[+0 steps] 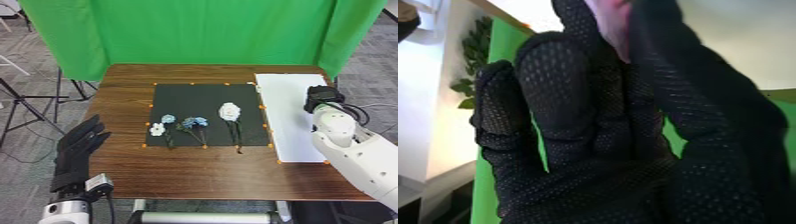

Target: Arrange flowers

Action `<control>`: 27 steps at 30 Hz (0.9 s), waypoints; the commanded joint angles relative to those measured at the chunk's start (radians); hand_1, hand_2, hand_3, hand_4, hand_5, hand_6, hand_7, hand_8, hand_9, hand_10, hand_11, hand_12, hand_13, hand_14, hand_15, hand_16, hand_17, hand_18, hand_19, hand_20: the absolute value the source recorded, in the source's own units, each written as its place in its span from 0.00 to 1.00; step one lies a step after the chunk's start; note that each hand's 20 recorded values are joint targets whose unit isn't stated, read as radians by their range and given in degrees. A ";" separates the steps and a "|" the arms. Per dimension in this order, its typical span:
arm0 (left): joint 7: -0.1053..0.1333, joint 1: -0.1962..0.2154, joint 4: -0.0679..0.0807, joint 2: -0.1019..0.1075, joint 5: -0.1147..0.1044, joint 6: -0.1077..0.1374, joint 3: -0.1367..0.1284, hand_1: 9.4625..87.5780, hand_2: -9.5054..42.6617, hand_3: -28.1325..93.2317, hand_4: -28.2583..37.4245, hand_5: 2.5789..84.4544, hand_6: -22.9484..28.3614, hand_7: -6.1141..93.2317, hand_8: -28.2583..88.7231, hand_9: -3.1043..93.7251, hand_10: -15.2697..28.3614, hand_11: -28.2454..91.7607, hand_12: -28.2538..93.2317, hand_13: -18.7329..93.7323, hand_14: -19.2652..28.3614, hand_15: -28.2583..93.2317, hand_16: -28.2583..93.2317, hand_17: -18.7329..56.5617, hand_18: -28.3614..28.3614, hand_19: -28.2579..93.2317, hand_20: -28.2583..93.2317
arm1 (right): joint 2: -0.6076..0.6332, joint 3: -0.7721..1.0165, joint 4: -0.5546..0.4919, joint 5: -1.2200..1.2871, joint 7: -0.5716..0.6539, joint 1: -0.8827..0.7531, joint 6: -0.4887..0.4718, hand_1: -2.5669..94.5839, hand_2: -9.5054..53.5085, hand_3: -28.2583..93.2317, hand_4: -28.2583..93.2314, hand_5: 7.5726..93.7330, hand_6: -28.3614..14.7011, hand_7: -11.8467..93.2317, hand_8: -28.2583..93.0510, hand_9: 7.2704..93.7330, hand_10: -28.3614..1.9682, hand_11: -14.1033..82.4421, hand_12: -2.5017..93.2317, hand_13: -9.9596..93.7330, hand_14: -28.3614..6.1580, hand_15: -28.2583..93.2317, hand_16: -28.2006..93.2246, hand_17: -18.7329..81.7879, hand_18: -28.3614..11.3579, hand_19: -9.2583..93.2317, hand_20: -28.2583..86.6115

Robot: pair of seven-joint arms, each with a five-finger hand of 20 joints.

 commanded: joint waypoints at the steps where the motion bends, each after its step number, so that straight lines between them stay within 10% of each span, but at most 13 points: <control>1: 0.007 0.009 0.000 0.008 -0.010 0.000 0.004 0.23 0.28 0.92 0.17 0.44 0.64 0.23 0.14 0.36 0.79 0.54 0.27 0.38 0.97 0.77 0.08 0.13 0.88 0.74 0.26 | 0.031 -0.021 -0.006 -0.011 0.010 0.008 0.066 0.59 0.00 0.84 0.00 0.83 0.70 0.37 0.23 0.95 0.74 0.30 0.42 0.86 0.73 0.76 0.39 0.64 0.26 1.00 0.36; 27: -0.007 0.024 -0.007 0.011 -0.006 -0.001 -0.012 0.23 0.28 0.92 0.17 0.44 0.64 0.23 0.14 0.36 0.79 0.54 0.27 0.38 0.97 0.77 0.08 0.13 0.88 0.74 0.26 | -0.036 0.129 -0.397 -0.038 -0.179 -0.296 0.083 0.59 0.00 0.85 0.00 0.86 0.69 0.34 0.25 0.96 0.75 0.34 0.44 0.88 0.73 0.76 0.39 0.65 0.24 1.00 0.39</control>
